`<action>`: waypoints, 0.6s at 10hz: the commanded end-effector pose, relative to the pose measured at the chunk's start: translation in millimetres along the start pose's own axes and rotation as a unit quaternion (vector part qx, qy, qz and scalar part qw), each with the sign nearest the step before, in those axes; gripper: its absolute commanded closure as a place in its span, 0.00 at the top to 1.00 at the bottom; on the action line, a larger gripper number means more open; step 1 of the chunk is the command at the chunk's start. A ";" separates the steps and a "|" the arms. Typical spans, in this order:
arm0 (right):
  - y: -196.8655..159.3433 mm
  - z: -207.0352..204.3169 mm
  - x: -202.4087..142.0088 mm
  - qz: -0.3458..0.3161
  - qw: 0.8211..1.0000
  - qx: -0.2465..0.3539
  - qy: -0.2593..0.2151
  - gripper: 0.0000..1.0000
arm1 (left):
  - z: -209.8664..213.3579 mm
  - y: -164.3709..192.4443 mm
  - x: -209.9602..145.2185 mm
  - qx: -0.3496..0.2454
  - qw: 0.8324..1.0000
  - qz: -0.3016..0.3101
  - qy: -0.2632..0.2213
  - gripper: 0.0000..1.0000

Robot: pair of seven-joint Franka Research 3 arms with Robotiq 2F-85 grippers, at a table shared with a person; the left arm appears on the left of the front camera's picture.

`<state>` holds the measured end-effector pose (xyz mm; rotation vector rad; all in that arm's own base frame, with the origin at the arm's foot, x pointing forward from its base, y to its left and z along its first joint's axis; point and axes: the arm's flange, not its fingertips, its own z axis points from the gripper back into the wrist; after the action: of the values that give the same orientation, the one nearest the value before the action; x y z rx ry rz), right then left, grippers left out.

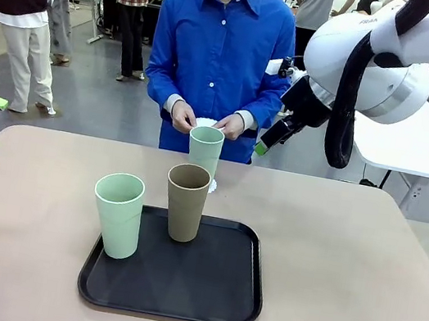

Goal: Place coasters on the table and set cups on them.
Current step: Pick up one Reusable plastic cup and place it on a coaster set by the human, then take one Reusable plastic cup from the Flat Tray and place it on a coaster set by the human.

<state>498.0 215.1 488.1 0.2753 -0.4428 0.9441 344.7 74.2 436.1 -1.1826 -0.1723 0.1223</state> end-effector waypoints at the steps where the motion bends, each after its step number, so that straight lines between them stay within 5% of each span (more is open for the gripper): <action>1: 1.8 -1.5 -7.4 0.002 1.000 0.009 -0.005 1.00 | 0.9 -0.1 0.3 -0.007 1.000 -0.004 -0.003 1.00; 6: 1.8 -1.5 -7.4 0.002 1.000 0.009 -0.005 1.00 | 0.9 -0.1 0.3 -0.007 1.000 -0.004 -0.003 1.00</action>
<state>497.5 215.7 487.5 0.2760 -0.4416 0.9453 344.7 74.2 436.1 -1.1826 -0.1723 0.1223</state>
